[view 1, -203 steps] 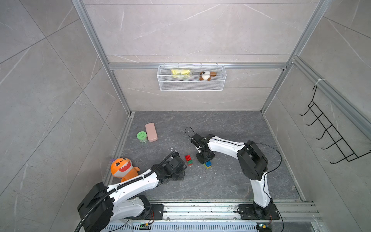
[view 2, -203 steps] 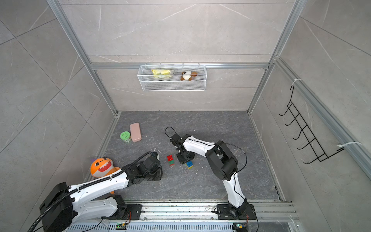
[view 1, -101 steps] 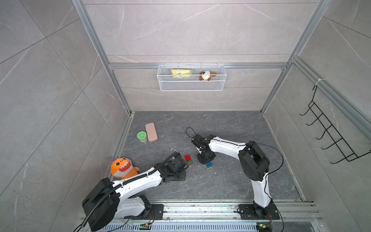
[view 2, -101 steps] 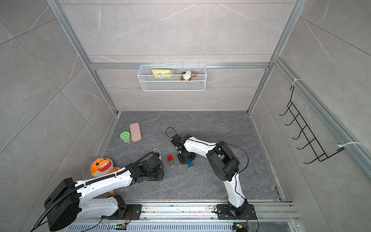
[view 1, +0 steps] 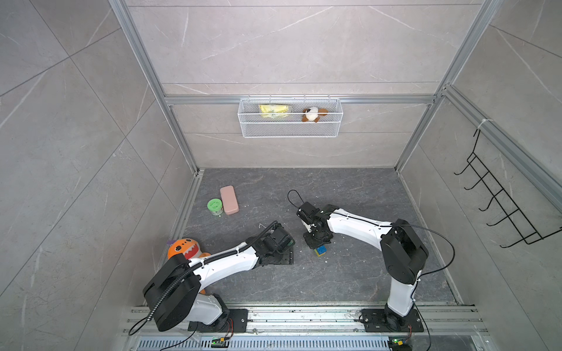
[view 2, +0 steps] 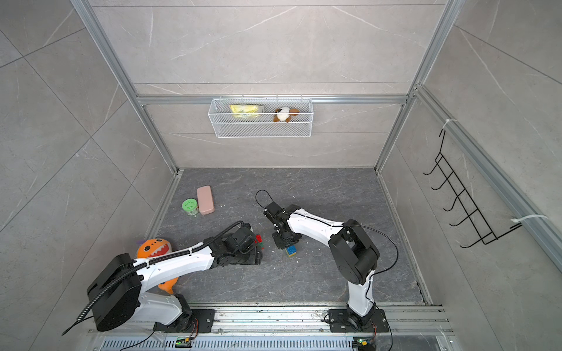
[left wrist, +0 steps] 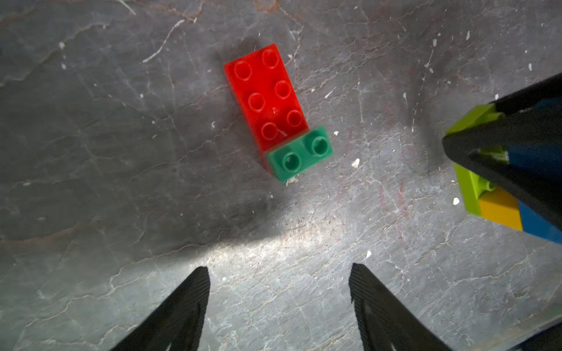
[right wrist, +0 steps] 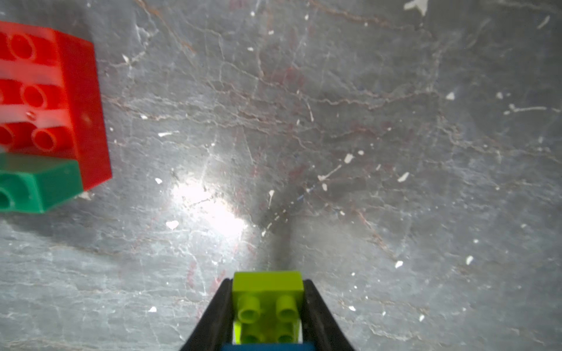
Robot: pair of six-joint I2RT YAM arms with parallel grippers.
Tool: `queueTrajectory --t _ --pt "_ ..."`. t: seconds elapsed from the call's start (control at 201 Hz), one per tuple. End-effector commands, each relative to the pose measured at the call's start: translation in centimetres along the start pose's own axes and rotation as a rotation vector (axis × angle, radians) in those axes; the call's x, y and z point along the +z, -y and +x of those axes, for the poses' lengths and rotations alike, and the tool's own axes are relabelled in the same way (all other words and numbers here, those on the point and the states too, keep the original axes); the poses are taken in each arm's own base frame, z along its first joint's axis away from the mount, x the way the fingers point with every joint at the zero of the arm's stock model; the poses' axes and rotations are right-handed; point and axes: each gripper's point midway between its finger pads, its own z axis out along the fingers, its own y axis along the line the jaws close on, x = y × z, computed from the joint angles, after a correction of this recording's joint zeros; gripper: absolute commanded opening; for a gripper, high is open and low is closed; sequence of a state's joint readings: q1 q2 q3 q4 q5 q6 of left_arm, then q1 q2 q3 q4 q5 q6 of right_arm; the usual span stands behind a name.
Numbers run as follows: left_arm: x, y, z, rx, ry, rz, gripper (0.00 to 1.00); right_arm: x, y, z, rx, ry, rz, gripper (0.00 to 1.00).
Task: Assemble the number 5 with lego
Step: Pick up the lego brick from the center of the board, then move the lego brick at the center of the board.
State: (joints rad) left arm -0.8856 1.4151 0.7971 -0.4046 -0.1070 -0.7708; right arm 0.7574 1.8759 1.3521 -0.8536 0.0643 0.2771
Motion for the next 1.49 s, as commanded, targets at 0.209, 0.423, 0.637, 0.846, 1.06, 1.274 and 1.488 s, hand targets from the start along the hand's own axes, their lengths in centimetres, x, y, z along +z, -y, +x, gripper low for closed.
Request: queueTrajectory --t 0.209,0.423,0.637,0.846,1.06,1.274,1.488 --pt "1.4 -0.2 -3.1 -0.043 0.046 -0.155 0.89 -0.7 1.3 1.2 0.06 0.03 -0.008 0.36" --pt "3.4 -0.6 -3.9 -0.027 0.02 -0.259 0.84 -0.9 2.0 1.6 0.08 0.036 -0.015 0.36" --pt "3.9 -2.0 -4.0 -0.017 0.039 -0.313 0.8 -0.9 2.2 1.6 0.089 0.046 -0.027 0.35" --pt "3.5 -4.0 -3.5 -0.042 0.044 -0.328 0.78 -0.5 2.1 1.4 0.091 0.043 -0.035 0.35" --pt "2.5 -7.0 -2.6 -0.074 0.037 -0.359 0.76 -0.2 1.8 1.0 0.089 0.039 -0.045 0.35" --pt "1.6 -9.8 -4.1 -0.139 0.066 -0.346 0.76 -0.2 1.7 0.9 0.087 0.035 -0.05 0.35" --pt "2.1 -10.0 -5.6 -0.164 0.076 -0.296 0.76 -0.4 1.8 1.0 0.091 0.037 -0.047 0.35"
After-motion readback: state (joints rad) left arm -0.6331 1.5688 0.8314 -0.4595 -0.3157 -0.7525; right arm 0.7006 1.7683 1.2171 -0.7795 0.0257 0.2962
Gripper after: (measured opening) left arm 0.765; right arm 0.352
